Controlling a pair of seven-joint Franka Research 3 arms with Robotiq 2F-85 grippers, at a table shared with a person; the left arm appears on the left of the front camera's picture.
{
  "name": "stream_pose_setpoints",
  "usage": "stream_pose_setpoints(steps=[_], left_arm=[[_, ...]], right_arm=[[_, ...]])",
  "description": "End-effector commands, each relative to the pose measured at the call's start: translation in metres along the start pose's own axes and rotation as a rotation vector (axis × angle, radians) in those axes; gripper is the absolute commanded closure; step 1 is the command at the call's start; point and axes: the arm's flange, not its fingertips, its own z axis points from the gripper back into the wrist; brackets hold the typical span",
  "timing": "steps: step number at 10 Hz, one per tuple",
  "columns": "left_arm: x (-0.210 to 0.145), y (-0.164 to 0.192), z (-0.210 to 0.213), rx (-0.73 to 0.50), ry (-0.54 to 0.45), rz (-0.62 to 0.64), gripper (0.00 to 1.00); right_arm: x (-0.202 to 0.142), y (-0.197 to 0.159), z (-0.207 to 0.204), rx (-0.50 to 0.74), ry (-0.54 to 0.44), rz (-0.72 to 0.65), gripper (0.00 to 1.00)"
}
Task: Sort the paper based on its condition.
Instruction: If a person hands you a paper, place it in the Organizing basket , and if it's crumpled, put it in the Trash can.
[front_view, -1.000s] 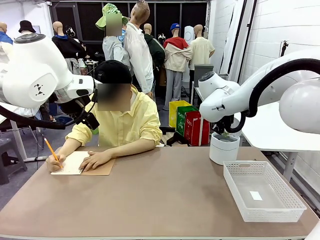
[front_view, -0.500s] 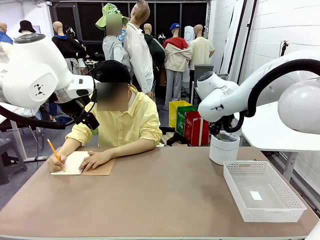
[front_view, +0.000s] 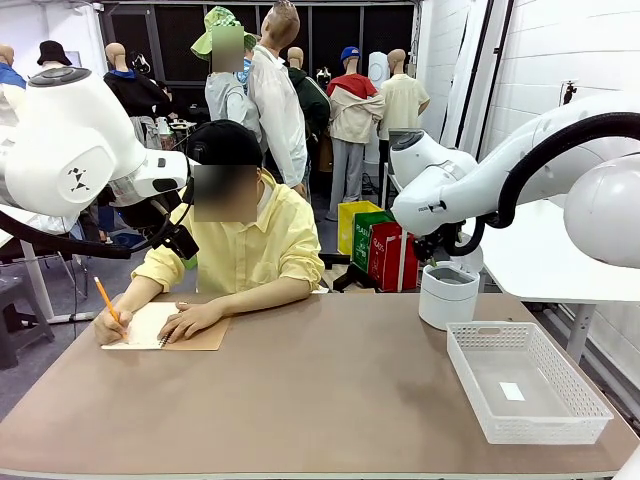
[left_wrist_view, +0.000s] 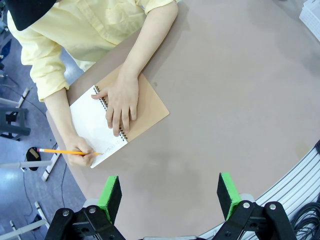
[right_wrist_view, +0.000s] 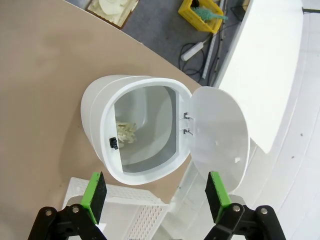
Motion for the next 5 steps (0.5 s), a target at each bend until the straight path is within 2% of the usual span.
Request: stream_pose_setpoints(steps=[1, 5], left_arm=[[-0.0001, 0.0010, 0.0005, 0.000, -0.005, 0.002, 0.00], [-0.0001, 0.0010, 0.0005, 0.000, -0.005, 0.002, 0.00]], right_arm=[[0.0007, 0.0011, -0.0015, 0.001, -0.001, 0.008, 0.00], [0.0007, 0.0011, -0.0015, 0.001, -0.001, 0.008, 0.00]])
